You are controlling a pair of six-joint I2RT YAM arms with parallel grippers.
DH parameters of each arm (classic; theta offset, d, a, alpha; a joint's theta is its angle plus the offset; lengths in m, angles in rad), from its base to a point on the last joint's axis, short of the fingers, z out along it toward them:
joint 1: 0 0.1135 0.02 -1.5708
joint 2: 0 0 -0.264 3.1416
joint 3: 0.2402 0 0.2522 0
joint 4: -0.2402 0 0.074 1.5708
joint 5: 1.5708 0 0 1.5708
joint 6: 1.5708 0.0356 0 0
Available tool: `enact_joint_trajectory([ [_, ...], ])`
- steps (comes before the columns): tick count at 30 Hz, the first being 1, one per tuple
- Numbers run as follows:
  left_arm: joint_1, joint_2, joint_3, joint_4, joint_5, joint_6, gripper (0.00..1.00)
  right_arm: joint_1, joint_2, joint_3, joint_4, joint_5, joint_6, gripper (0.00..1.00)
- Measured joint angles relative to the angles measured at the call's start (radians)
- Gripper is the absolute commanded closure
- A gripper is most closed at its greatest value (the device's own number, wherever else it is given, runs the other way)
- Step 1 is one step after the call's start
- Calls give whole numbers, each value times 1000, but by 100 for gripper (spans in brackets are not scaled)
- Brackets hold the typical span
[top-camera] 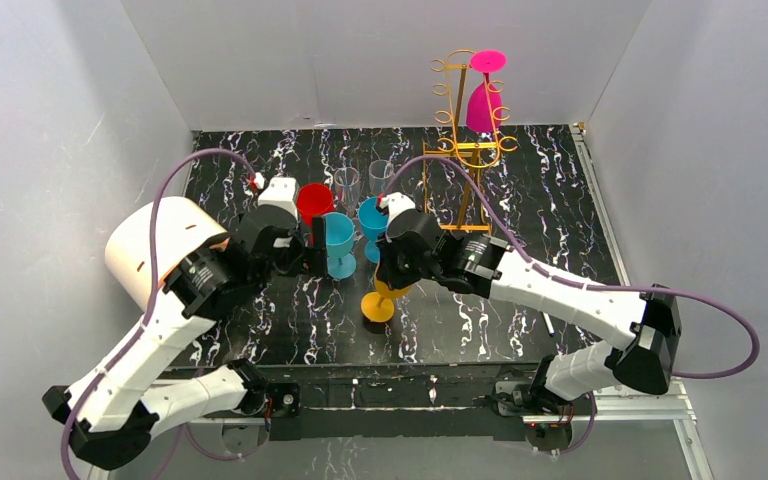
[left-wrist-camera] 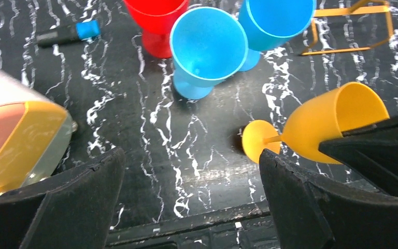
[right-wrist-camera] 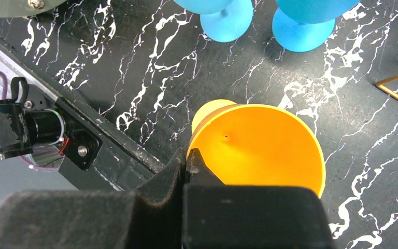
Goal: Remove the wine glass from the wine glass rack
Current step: Place the wine glass at the center of the board.
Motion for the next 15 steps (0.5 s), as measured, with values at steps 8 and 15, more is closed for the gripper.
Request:
enact_joint_trajectory([
  [8,184,138,144,-84,29,34,2,0,45,39,23,23,-13,99],
  [15,426,219,212,-98,101,90,2,0,67,59,51,27,-26,99],
])
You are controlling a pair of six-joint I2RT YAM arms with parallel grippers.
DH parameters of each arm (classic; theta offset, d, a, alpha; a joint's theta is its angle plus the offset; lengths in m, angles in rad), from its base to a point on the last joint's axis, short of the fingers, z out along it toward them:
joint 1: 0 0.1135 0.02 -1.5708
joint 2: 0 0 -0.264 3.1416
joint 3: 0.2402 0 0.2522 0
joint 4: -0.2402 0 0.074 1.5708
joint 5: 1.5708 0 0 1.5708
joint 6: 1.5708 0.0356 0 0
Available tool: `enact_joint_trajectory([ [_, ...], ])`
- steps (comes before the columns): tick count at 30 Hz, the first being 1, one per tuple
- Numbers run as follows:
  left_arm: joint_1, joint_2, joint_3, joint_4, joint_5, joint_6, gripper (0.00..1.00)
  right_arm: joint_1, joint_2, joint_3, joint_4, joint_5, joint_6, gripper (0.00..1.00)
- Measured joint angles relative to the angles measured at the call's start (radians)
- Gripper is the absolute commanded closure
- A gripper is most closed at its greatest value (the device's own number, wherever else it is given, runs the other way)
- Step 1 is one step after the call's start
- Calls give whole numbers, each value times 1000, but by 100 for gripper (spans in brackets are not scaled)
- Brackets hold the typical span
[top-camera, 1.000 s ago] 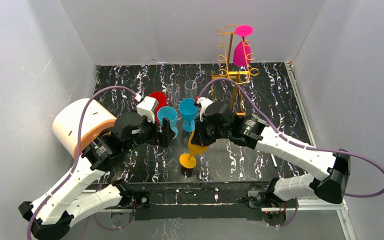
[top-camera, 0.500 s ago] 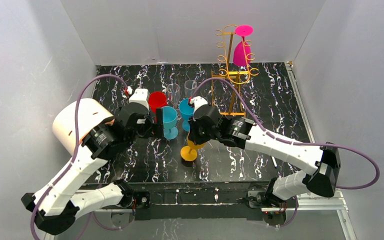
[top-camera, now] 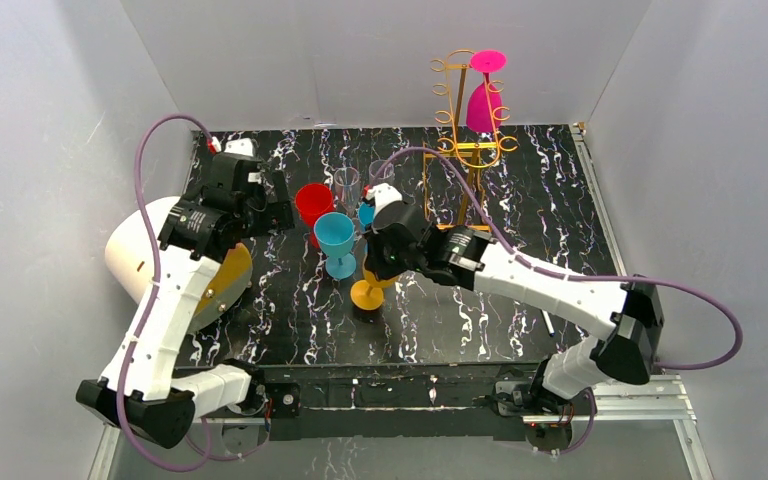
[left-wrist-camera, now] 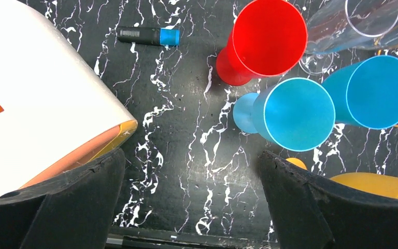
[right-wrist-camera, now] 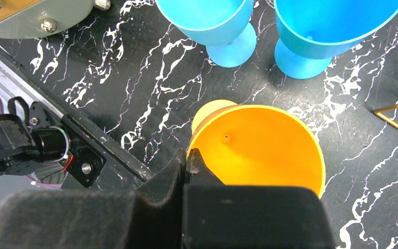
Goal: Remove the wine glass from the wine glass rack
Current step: Place the wine glass at the center of the board.
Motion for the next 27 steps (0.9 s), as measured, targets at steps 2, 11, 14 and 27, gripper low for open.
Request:
enact_joint_trajectory([
  [2,18,-3,-11,11,5,-8,2,0,35,29,-7,4,-8,99],
  [11,36,-79,-85,18,-74,-70,2,8,95,50,11,22,-14,99],
  [14,36,-133,-96,14,-108,-80,2,13,101,51,16,39,-14,99],
  [27,36,-183,-126,29,-146,-98,2,32,177,70,30,92,11,99],
])
